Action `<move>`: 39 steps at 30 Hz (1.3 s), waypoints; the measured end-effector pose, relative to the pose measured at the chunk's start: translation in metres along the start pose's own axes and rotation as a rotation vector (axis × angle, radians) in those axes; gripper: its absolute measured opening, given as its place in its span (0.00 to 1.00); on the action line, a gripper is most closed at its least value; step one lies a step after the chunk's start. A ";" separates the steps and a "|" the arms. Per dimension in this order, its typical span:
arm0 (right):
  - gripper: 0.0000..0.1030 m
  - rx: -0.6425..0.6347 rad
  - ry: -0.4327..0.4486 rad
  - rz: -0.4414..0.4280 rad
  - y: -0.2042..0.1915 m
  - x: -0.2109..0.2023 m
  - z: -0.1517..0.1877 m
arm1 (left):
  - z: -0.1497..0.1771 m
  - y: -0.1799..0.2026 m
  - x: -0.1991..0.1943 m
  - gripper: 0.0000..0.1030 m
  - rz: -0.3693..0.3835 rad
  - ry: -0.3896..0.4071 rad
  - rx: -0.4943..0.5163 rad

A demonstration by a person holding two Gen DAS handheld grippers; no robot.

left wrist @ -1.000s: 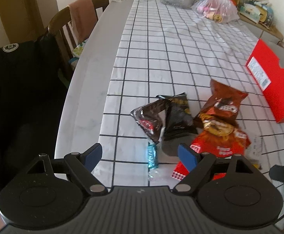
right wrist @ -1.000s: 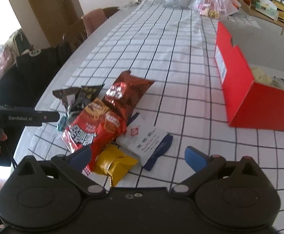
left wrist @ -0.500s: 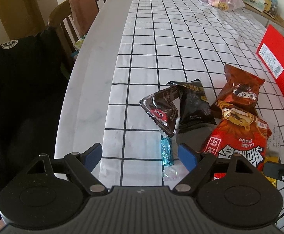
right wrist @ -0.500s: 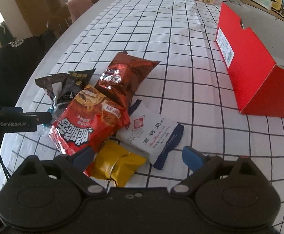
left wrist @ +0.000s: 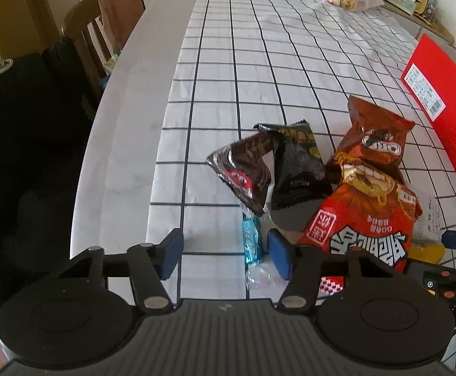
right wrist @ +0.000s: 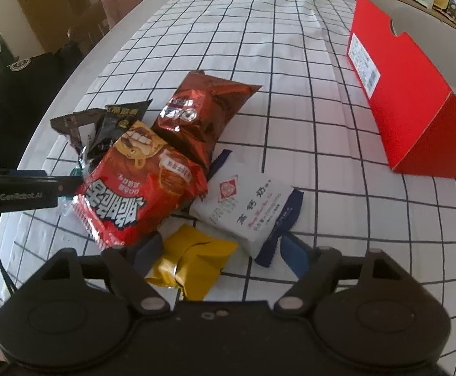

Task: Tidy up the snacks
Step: 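Grasp the blue candy with left tool while right tool grasps yellow candy packet, then carry both candies over the red box and open both tools to drop them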

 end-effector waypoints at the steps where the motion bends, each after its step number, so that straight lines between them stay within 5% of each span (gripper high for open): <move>1: 0.74 -0.003 -0.008 -0.010 -0.001 0.000 0.002 | 0.001 0.000 0.000 0.56 0.003 0.001 0.002; 10: 0.49 -0.023 -0.010 -0.051 -0.002 -0.007 0.008 | 0.000 0.009 -0.002 0.34 0.003 0.003 0.034; 15: 0.33 -0.018 0.005 -0.078 0.001 -0.014 0.010 | 0.000 0.011 -0.003 0.13 0.011 0.002 0.033; 27: 0.21 -0.032 0.065 -0.127 0.007 -0.033 0.009 | 0.005 0.006 -0.016 0.12 0.023 0.006 -0.030; 39: 0.19 -0.043 0.132 -0.139 0.019 -0.058 0.003 | 0.003 0.009 -0.040 0.12 0.028 0.029 -0.081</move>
Point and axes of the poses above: each gripper's, at about its wrist camera, not at the fingertips, and x roughly the way its jaws point, y to its right, z to its underside, the point moved 7 cm from there along x, roughly the way its jaws point, and after that the axes turned 4 degrees about y, right-handed, at the moved point
